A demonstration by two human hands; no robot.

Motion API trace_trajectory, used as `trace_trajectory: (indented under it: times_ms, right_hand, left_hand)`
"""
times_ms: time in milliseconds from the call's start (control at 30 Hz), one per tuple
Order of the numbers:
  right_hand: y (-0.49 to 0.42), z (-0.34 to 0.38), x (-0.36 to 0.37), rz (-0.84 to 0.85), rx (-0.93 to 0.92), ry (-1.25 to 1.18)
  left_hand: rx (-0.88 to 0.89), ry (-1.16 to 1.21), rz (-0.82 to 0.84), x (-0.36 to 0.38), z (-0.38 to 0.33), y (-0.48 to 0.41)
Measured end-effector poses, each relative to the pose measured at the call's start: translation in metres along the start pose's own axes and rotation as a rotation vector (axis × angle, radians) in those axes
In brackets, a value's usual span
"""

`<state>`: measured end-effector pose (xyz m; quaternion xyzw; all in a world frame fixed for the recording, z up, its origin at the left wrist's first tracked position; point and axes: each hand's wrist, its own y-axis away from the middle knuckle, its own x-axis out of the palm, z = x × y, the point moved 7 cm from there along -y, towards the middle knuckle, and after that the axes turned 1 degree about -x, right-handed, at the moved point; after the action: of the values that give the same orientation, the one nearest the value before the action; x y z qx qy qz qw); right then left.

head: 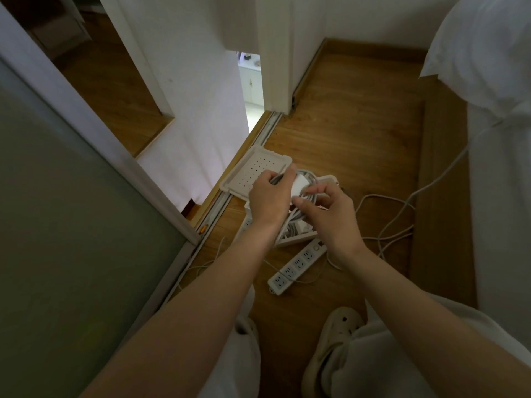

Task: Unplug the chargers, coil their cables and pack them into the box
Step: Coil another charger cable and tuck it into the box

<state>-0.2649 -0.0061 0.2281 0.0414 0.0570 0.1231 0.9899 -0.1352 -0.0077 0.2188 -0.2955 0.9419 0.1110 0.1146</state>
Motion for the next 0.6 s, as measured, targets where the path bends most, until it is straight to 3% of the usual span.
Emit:
trace_trajectory:
  times_ms: [133,267,333,467,600]
  right_hand:
    - [-0.001,0.0,-0.003,-0.02,-0.03,0.091]
    - [0.003,0.019,-0.006,-0.118,-0.23,0.434]
    - [0.008,0.029,-0.005,-0.108,-0.314,0.455]
    - [0.013,0.03,0.001,-0.016,-0.228,0.234]
    - [0.003,0.018,0.0,-0.023,0.044,-0.17]
  left_hand:
    - [-0.001,-0.013,0.023,0.003,0.005,0.0]
    - [0.037,-0.108,0.028,0.003,0.011,-0.004]
    - [0.038,-0.162,0.018,-0.001,0.016,-0.008]
    - [-0.039,-0.23,-0.013,-0.015,0.027,-0.018]
    - [-0.036,-0.179,0.007,-0.009,0.025,-0.021]
